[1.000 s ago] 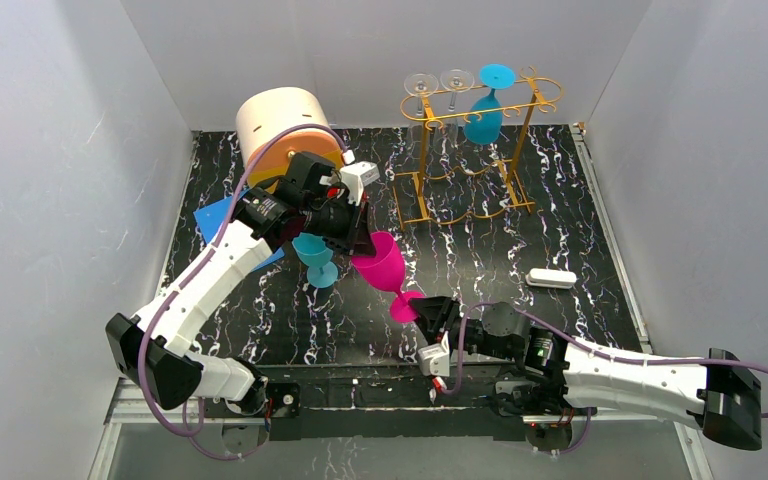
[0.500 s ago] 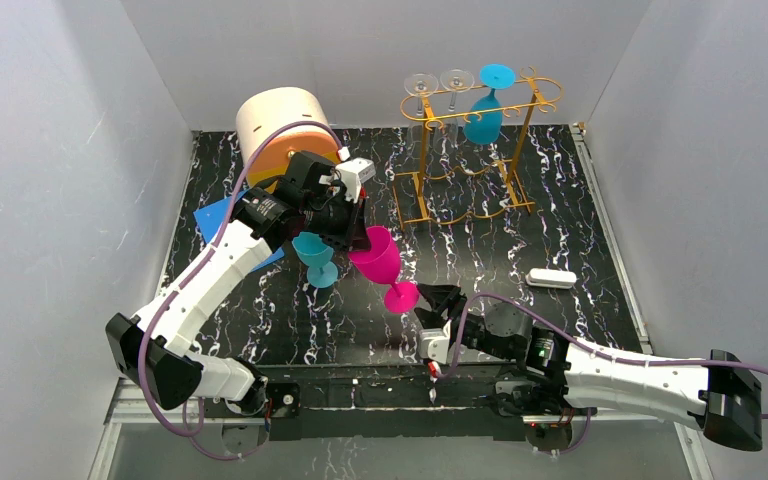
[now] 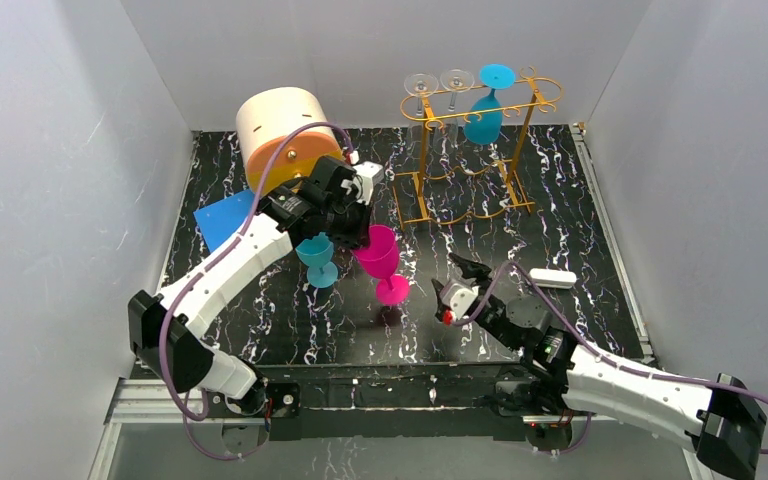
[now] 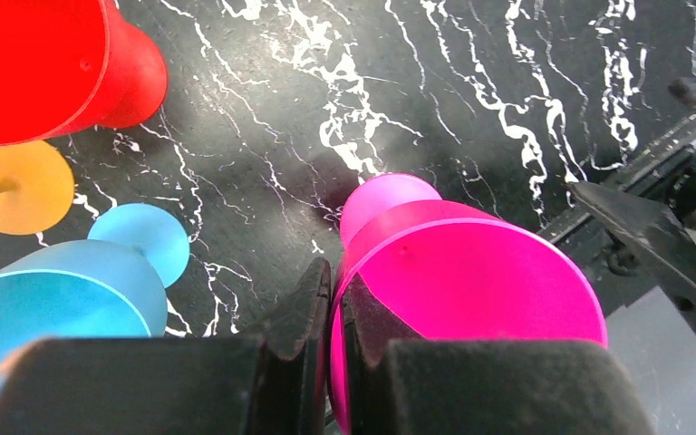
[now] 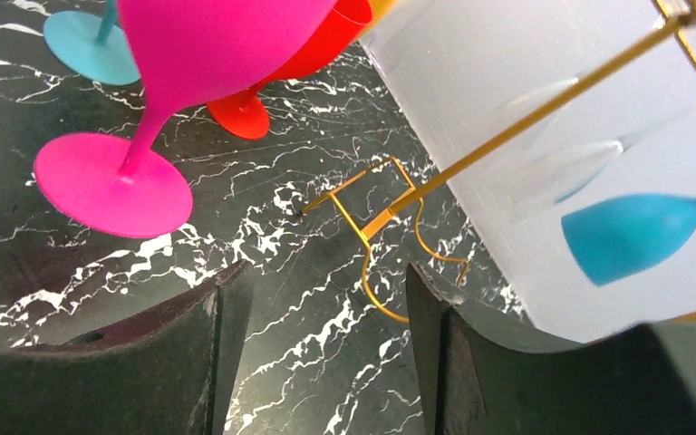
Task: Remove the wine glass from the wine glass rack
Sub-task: Place the wine glass at the center of the board.
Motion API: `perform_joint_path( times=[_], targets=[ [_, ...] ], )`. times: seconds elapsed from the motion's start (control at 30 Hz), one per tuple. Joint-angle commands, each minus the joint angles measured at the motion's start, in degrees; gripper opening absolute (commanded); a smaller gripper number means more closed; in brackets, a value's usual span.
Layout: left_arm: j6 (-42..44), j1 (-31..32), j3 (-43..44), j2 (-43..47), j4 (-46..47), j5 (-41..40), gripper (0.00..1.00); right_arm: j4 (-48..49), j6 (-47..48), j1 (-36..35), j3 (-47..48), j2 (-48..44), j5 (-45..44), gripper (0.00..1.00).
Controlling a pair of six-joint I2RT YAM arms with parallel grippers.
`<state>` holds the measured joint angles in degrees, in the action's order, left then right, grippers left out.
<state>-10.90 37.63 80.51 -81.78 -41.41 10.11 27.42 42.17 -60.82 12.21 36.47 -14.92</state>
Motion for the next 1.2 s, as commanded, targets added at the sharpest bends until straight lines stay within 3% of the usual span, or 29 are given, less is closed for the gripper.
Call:
perform_joint_path(
  times=[0.0, 0.2, 0.33, 0.47, 0.63, 0.8, 1.17],
  targets=[
    [-2.18, 1.33, -1.70, -0.63, 3.46, -5.96, 0.00, 3.26, -13.80, 2.27, 2.40, 0.43, -3.25, 0.71],
    [-5.94, 2.89, -9.80, 0.00, 13.09, -18.18, 0.00, 5.02, -30.38, 2.86, 4.96, 2.13, -10.50, 0.89],
    [-6.13, 3.91, -11.45, -0.45, 16.71, -22.47, 0.00, -6.33, -44.16, 4.53, 11.76, 5.82, -16.67, 0.98],
    [-4.46, 4.07, -10.55, -1.70, 17.08, -25.57, 0.00, -15.81, -56.74, 7.31, 16.48, 7.49, -19.80, 0.99],
    [-3.72, 4.06, -10.73, -2.17, 16.47, -28.38, 0.00, -21.59, -67.20, 13.78, 19.00, 7.65, -12.68, 0.99],
    [-4.29, 4.10, -8.42, -4.31, 12.38, -30.89, 0.00, -31.04, -74.65, 19.02, 22.23, 7.65, -14.63, 0.99],
    [-4.21, 3.97, -7.59, -5.30, 11.61, -34.37, 0.00, -35.54, -79.54, 31.41, 26.09, 12.69, 2.24, 0.99]
  ],
)
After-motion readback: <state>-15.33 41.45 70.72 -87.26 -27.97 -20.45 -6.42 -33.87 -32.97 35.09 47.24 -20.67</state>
